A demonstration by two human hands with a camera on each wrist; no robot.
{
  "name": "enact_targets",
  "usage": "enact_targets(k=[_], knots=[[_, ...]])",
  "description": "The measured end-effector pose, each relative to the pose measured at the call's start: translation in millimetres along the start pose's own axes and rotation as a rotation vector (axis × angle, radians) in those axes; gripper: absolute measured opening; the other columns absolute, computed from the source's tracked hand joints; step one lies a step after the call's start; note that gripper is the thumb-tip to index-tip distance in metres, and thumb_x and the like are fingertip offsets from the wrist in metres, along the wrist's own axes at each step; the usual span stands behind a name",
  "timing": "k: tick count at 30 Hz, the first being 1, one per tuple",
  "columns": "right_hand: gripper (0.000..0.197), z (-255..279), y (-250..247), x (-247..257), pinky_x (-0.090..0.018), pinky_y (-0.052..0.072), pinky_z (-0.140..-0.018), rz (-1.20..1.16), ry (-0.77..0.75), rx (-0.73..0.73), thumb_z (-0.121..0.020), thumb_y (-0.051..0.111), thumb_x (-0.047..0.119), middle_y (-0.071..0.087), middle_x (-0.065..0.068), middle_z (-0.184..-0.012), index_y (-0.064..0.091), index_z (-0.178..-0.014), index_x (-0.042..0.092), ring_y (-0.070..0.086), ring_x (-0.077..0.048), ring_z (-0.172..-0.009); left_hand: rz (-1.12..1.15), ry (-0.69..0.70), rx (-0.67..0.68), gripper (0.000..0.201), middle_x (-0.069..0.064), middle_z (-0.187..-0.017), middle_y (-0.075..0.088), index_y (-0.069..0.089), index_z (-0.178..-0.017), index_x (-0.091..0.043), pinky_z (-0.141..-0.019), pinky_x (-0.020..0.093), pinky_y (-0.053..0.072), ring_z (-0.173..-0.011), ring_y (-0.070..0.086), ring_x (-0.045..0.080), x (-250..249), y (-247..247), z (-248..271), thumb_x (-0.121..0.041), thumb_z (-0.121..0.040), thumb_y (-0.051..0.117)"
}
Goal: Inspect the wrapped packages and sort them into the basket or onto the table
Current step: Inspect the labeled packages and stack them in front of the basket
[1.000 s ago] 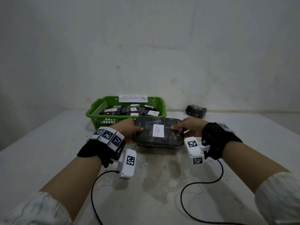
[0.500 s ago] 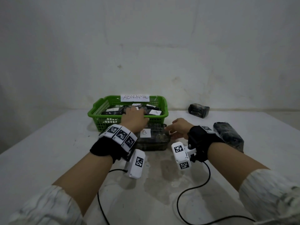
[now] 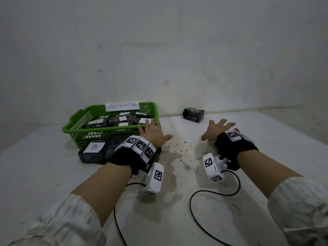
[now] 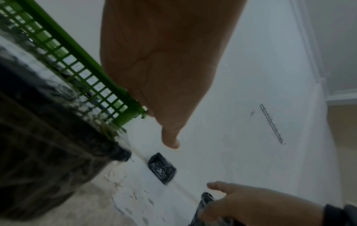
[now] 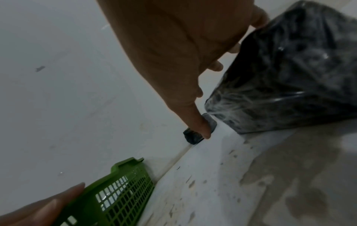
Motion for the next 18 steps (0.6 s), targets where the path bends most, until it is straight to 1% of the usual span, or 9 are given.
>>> enact_targets(k=[2,3,6,8,10,11,13,15,18], knots=[[0.070,-2,5,-6,-0.055,0.025,-0.110,-0.013,-0.017,0.028,-0.087,0.061,0.037,0.016,-0.028,-0.152,0.030,-0.143,0.009,0.024,-0.049,-0.136,-0.034,0.007,-0.003,0.083,0.013,-0.159,-0.010,-0.002,-0.152,-0.008,-0.115,0.054,-0.006,-0.146,-0.010,0.032,-1,-3,-1,-0.061,-0.094,0.026],[0.061,-1,5,-6,-0.050,0.027,-0.109,-0.032,-0.034,0.018,-0.091,0.056,0.033,0.023,-0.028,-0.148,0.032,-0.141,0.007,0.031,-0.046,-0.133,-0.041,0.014,-0.001,0.083,0.014,-0.159,-0.008,-0.001,-0.152,-0.007,-0.116,0.052,-0.004,-0.146,-0.008,0.033,-1,-4,-2,-0.060,-0.095,0.026],[0.046,0,0,-2,-0.043,0.031,-0.106,-0.207,-0.092,-0.036,-0.097,0.044,0.027,0.034,-0.026,-0.141,0.036,-0.138,0.009,0.040,-0.042,-0.127,-0.044,0.035,0.012,0.082,0.014,-0.159,-0.005,0.001,-0.152,-0.006,-0.118,0.048,-0.001,-0.146,-0.005,0.033,1,-7,-3,-0.059,-0.095,0.028],[0.050,3,-7,7,-0.041,0.036,-0.102,-0.487,-0.182,-0.060,-0.096,0.047,0.031,0.038,-0.024,-0.140,0.035,-0.141,0.013,0.043,-0.042,-0.125,-0.026,0.043,0.029,0.081,0.015,-0.159,-0.005,0.002,-0.152,-0.007,-0.118,0.047,0.001,-0.147,-0.004,0.033,3,-9,-4,-0.058,-0.095,0.028],[0.055,13,-19,21,-0.032,0.042,-0.092,-0.878,-0.333,-0.045,-0.095,0.053,0.026,0.044,-0.014,-0.140,0.032,-0.145,0.015,0.049,-0.033,-0.121,0.039,0.050,0.033,0.077,0.015,-0.159,-0.001,0.005,-0.152,-0.009,-0.118,0.049,0.002,-0.147,-0.001,0.033,5,-12,-4,-0.057,-0.096,0.025],[0.058,20,-24,29,-0.030,0.045,-0.086,-1.059,-0.383,-0.003,-0.094,0.056,0.022,0.048,-0.010,-0.137,0.030,-0.146,0.014,0.054,-0.029,-0.114,0.117,0.061,0.016,0.074,0.015,-0.159,0.004,0.008,-0.152,-0.010,-0.118,0.050,0.003,-0.147,0.003,0.033,5,-15,-3,-0.056,-0.097,0.024],[0.056,32,-31,48,-0.030,0.048,-0.078,-1.280,-0.462,0.085,-0.093,0.058,0.018,0.060,-0.005,-0.116,0.034,-0.144,0.014,0.060,-0.020,-0.094,0.399,0.093,-0.044,0.067,0.012,-0.157,0.018,0.014,-0.151,-0.013,-0.118,0.048,0.011,-0.145,0.017,0.030,5,-23,2,-0.052,-0.099,0.023],[0.044,42,-37,67,-0.035,0.050,-0.081,-1.401,-0.527,0.164,-0.094,0.056,0.018,0.065,-0.001,-0.099,0.043,-0.136,0.015,0.062,-0.018,-0.086,0.715,0.142,-0.125,0.062,0.010,-0.155,0.027,0.017,-0.151,-0.014,-0.116,0.040,0.021,-0.141,0.029,0.027,4,-32,8,-0.048,-0.100,0.024],[0.018,53,-40,87,-0.032,0.052,-0.073,-1.620,-0.577,0.318,-0.095,0.050,0.015,0.065,-0.005,-0.095,0.057,-0.111,0.015,0.065,-0.018,-0.079,1.072,0.166,-0.198,0.060,0.009,-0.150,0.036,0.021,-0.150,-0.016,-0.110,0.041,0.032,-0.134,0.040,0.027,10,-41,13,-0.046,-0.099,0.031]])
Point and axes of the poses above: each hand's wrist, its own z-axis away from the middle knuckle, its own y-axis out of the palm, x = y × z, the point moved 4 cm from there along -z, towards the middle knuckle
